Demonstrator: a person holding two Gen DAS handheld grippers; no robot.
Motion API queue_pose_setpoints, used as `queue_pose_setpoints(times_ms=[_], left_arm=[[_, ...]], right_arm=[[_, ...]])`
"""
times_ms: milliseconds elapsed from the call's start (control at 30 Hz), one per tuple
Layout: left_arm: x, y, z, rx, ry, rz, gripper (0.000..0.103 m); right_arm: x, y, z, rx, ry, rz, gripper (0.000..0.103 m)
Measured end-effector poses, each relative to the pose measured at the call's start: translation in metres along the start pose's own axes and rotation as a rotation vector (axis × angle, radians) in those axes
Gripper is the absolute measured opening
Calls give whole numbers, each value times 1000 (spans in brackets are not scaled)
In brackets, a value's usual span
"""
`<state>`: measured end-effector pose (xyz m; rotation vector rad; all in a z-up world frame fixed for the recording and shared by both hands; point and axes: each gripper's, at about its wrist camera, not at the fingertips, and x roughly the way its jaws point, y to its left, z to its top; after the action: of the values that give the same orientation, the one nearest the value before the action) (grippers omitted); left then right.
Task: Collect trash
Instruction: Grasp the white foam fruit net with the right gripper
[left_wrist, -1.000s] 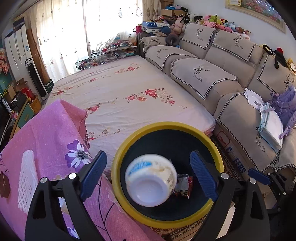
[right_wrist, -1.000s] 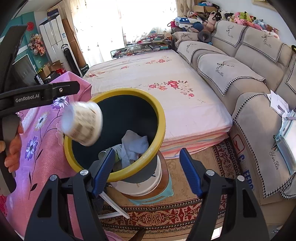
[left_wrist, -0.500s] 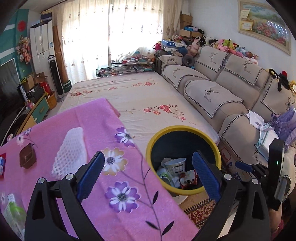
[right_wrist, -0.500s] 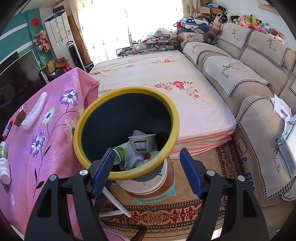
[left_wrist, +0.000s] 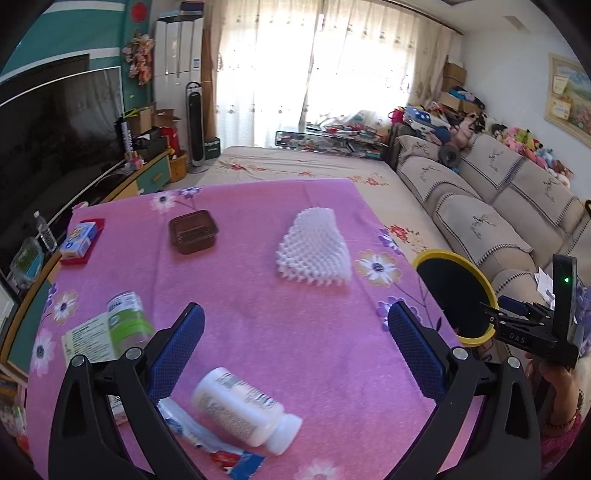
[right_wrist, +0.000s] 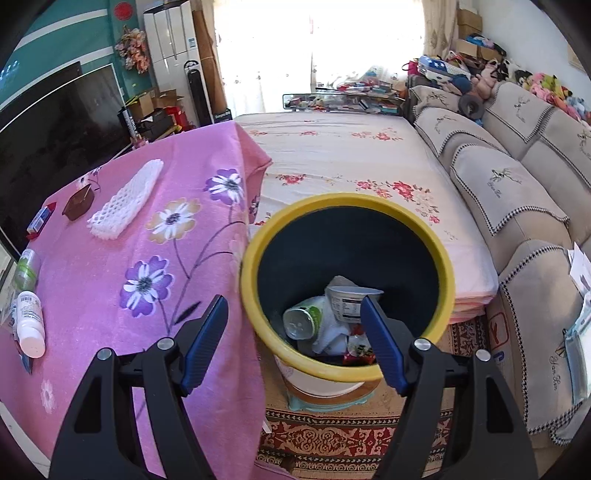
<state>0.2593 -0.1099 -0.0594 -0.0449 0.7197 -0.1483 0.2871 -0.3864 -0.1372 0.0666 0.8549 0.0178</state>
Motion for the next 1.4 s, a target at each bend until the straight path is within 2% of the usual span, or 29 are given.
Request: queue_pose_setpoints(times_ms=[200,433,600,667,800,900,1033,1200,1300,1400], left_arm=[[-16,52,-19,-65,-8,45,98],[-23,89,-32,-137,-16,67,98],[-30,113,-38,-177,-25,83,98],[-32,121,-40,-192,-28,87,98],[-33,130,-43,-209,-31,88,98],[-33,132,-45,-211,-30,85,98],[-31,130,-47,-207,-24,75,98],[-29,126,-47,-202,-20,68,98],[-28,122,-47,-195,-18,65,98],[-27,120,-47,-189,-14,66,98]], right_arm=[[7,71,28,-123,-4,55,70],[22,159,54,-265,-9,108,70],[43,204,72,-291,20,171,70],[55,217,80,-293,32,162,70],[81,228,92,-263,68,132,70],[99,231,96,-241,95,111,75],[117,233,94,-220,147,114,75],[123,235,91,-222,143,93,75],[124,238,89,-238,138,72,68],[121,236,89,-240,133,63,53]])
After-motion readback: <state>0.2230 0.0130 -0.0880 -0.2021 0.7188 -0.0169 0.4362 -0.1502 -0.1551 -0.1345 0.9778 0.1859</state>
